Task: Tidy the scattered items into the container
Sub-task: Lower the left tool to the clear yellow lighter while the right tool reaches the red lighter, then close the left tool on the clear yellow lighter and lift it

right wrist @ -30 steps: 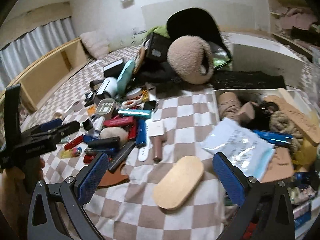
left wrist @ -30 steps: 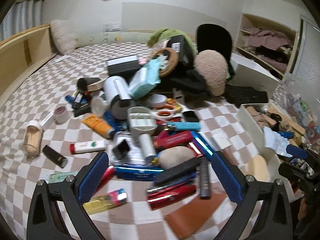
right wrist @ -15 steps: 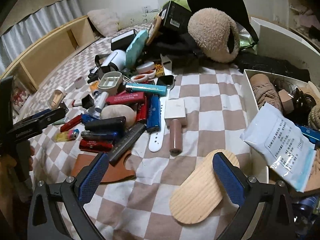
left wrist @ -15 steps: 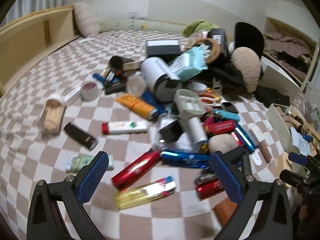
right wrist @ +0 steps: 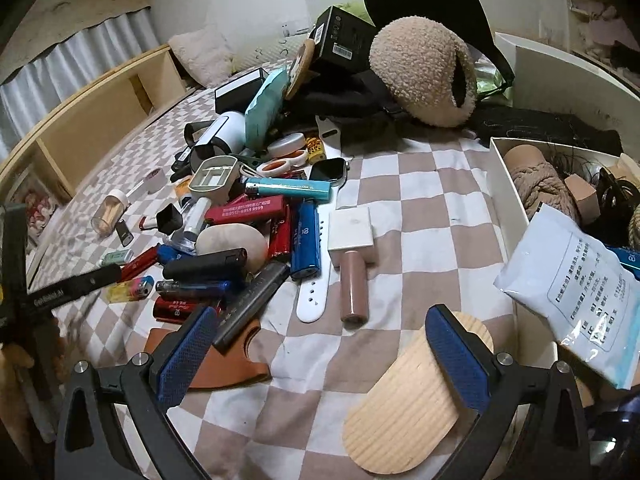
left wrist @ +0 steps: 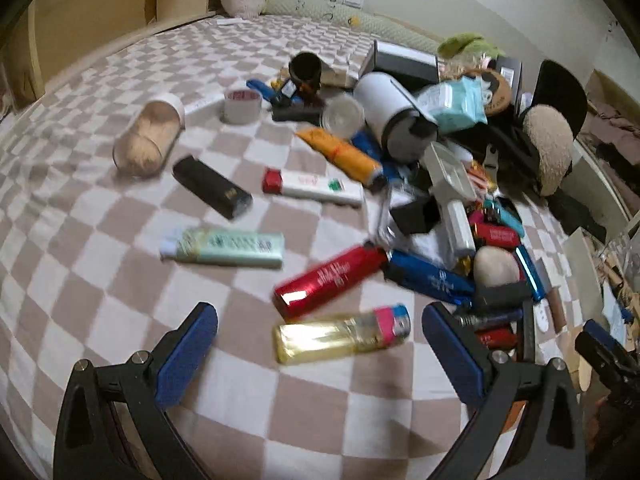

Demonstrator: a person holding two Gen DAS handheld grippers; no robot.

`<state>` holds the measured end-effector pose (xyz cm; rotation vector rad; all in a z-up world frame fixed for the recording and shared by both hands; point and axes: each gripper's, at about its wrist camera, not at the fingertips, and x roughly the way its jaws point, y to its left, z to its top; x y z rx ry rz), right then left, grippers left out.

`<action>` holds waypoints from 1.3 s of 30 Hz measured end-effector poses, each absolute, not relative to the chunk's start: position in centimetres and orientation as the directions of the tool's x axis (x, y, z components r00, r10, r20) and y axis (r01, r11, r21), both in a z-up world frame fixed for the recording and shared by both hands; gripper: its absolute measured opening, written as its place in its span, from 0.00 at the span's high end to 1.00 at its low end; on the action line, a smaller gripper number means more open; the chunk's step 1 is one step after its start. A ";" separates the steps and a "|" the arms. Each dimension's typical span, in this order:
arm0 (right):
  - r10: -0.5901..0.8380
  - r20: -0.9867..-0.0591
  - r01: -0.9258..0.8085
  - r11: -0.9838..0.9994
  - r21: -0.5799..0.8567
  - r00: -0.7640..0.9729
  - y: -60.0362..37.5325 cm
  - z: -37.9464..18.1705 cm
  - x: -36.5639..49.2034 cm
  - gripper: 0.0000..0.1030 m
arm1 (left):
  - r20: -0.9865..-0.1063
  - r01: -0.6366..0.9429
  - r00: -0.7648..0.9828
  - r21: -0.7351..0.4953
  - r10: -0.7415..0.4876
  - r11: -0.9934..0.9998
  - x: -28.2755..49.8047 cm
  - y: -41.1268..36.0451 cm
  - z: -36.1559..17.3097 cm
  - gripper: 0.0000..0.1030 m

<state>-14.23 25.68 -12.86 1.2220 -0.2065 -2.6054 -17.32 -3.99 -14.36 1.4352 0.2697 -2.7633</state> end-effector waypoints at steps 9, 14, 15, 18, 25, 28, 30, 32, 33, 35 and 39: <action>-0.316 -0.739 0.224 -0.948 0.225 -0.595 24.0 -13.0 -13.5 0.00 | -0.824 0.123 -0.566 -0.080 -0.004 -0.989 -17.4 -1.6 -16.0 0.14; -0.327 -0.737 0.224 -0.945 0.239 -0.591 23.9 -13.1 -13.5 0.00 | -0.813 0.170 -0.580 -0.061 -0.050 -0.984 -17.7 -1.5 -16.3 0.19; -0.327 -0.736 0.222 -0.945 0.240 -0.593 23.9 -13.1 -13.4 0.00 | -0.811 0.173 -0.582 -0.052 -0.059 -0.984 -17.7 -1.4 -16.4 0.19; -0.326 -0.729 0.216 -0.945 0.245 -0.602 24.0 -12.9 -13.3 0.00 | -0.807 0.170 -0.584 -0.019 -0.085 -0.985 -17.5 -1.0 -16.6 0.19; -0.372 -0.707 0.250 -0.928 0.275 -0.602 22.3 -12.5 -12.5 0.07 | -0.799 0.157 -0.596 -0.020 -0.079 -0.987 -16.7 -1.4 -16.4 0.20; -0.415 -0.698 0.287 -0.909 0.301 -0.583 20.9 -12.7 -12.3 0.13 | -0.797 0.157 -0.599 -0.023 -0.077 -0.987 -16.0 -1.7 -16.3 0.20; -0.446 -0.693 0.314 -0.894 0.318 -0.567 19.9 -12.8 -12.2 0.15 | -0.795 0.163 -0.601 -0.027 -0.078 -0.986 -15.6 -1.9 -16.2 0.20; -0.485 -0.684 0.343 -0.874 0.345 -0.546 19.1 -12.9 -12.3 0.16 | -0.794 0.175 -0.602 -0.027 -0.085 -0.984 -15.2 -2.2 -16.2 0.20; -0.501 -0.677 0.347 -0.865 0.363 -0.539 18.8 -13.0 -12.4 0.16 | -0.793 0.181 -0.602 -0.028 -0.088 -0.983 -15.1 -2.3 -16.2 0.20; -0.540 -0.663 0.347 -0.841 0.414 -0.518 18.5 -13.2 -12.6 0.16 | -0.791 0.197 -0.603 -0.024 -0.102 -0.980 -14.8 -2.7 -16.1 0.20; -0.616 -0.632 0.335 -0.787 0.518 -0.470 17.9 -13.8 -13.2 0.16 | -0.790 0.251 -0.598 -0.024 -0.136 -0.968 -14.5 -4.2 -16.0 0.20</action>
